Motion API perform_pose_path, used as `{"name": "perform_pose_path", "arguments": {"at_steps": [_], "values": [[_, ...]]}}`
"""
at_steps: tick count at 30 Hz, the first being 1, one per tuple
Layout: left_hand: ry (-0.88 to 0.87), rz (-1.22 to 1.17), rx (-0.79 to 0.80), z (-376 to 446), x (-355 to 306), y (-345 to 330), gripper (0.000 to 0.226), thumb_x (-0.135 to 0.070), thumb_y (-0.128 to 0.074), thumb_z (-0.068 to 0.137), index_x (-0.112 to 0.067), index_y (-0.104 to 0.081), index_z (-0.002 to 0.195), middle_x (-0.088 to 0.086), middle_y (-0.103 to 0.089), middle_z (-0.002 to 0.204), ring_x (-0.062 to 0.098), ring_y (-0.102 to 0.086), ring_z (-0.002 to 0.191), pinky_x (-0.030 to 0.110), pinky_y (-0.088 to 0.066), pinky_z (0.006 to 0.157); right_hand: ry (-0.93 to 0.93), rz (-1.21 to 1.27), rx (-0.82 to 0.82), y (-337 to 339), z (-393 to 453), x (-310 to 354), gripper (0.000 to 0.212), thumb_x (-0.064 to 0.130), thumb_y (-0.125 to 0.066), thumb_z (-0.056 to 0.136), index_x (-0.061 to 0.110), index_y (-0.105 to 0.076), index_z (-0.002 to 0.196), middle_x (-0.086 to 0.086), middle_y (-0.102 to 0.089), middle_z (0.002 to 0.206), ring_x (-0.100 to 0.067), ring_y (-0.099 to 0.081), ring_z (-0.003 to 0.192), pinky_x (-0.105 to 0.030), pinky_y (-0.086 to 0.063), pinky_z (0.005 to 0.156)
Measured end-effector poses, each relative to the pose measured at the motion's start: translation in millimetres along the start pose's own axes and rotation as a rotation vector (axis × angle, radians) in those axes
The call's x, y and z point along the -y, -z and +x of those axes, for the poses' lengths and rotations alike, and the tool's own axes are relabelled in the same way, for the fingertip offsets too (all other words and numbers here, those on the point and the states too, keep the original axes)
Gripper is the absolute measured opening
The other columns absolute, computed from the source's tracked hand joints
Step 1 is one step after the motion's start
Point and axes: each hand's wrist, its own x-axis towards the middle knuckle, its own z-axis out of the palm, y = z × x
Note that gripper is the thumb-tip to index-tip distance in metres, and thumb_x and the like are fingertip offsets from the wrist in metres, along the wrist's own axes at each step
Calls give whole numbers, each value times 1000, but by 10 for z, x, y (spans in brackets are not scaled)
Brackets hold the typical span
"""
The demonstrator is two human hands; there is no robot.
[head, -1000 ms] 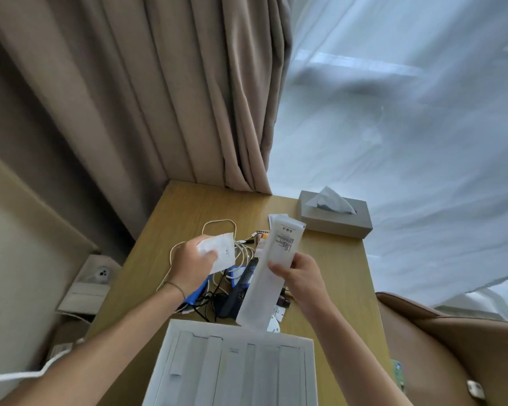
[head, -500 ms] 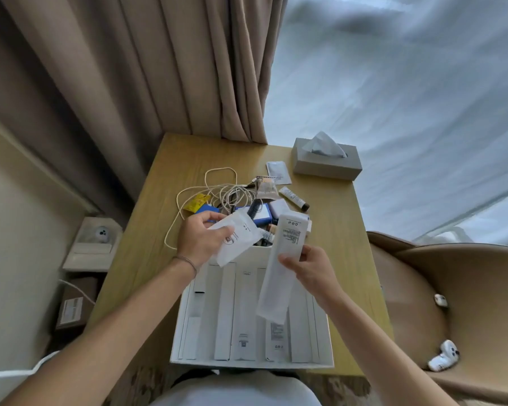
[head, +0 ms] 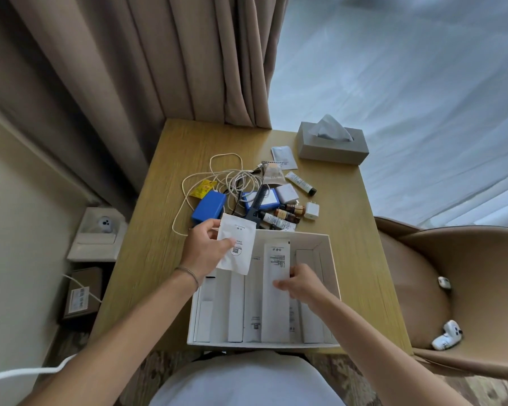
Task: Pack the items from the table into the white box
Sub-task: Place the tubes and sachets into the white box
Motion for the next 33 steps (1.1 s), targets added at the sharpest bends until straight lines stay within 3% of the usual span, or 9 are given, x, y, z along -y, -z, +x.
{"name": "perform_pose_path", "arguments": {"at_steps": [6, 10, 13, 17, 20, 25, 27, 30, 33], "values": [[14, -5, 13, -61, 94, 47, 34, 0, -74, 82, -10, -65, 114, 5, -75, 100, 18, -73, 87, 30, -59, 64, -86, -2, -7, -91, 141, -105, 27, 16, -75, 88, 12, -70, 114, -6, -74, 107, -15, -64, 78, -23, -48, 61], [8, 13, 35, -109, 132, 67, 36, 1, -73, 82, -11, -65, 116, 5, -75, 101, 20, -73, 91, 36, -61, 73, -102, -87, -44, -144, 242, -110, 16, 17, -74, 89, 12, -71, 104, -5, -71, 82, -17, -62, 60, -24, -48, 48], [-4, 38, 48, -125, 154, 77, 39, 2, -72, 82, -14, -64, 117, 4, -74, 101, 19, -73, 91, 38, -62, 73, -104, -183, -93, -185, 307, -126, 13, 21, -72, 90, 13, -70, 100, -4, -72, 84, -16, -66, 53, -24, -52, 45], [-28, 88, 40, -127, 175, 88, 49, 4, -73, 80, -23, -57, 117, 1, -74, 98, 18, -73, 88, 38, -62, 71, -87, -419, -155, -243, 324, -105, 13, 30, -69, 91, 20, -65, 98, 3, -68, 85, -17, -71, 60, -32, -62, 58], [-55, 161, 50, -133, 182, 85, 62, 5, -73, 80, -26, -50, 128, 0, -70, 105, 16, -70, 94, 41, -61, 76, -22, -746, -171, -284, 329, -52, 24, 37, -64, 93, 18, -65, 107, 1, -67, 95, -20, -67, 84, -30, -50, 63], [-108, 300, 89, -155, 191, 60, 61, 2, -73, 80, -26, -51, 130, -3, -71, 104, 14, -70, 93, 38, -61, 75, 63, -1021, -216, -297, 278, 98, 22, 38, -56, 97, 19, -65, 96, 1, -59, 82, -19, -61, 77, -30, -48, 60], [-113, 317, 94, -160, 198, 45, 61, 2, -74, 80, -26, -52, 129, -2, -72, 104, 13, -70, 92, 37, -61, 73, 139, -696, -166, -283, 240, 162, 35, 44, -52, 100, 15, -65, 84, -1, -64, 75, -17, -63, 69, -33, -53, 63], [-101, 339, 123, -161, 228, -8, 61, 0, -76, 80, -25, -52, 130, 2, -72, 110, 13, -70, 93, 33, -61, 72, 160, 130, 138, -260, 89, 281, 53, 54, -46, 101, 13, -71, 81, -3, -69, 65, -12, -57, 51, -27, -48, 52], [-70, 337, 156, -172, 264, -88, 63, -4, -77, 81, -24, -50, 135, 5, -70, 116, 17, -69, 98, 35, -61, 76, 192, 283, 288, -268, -15, 274, 35, 45, -63, 96, 13, -74, 86, -2, -65, 67, -11, -49, 50, -21, -38, 47]]}}
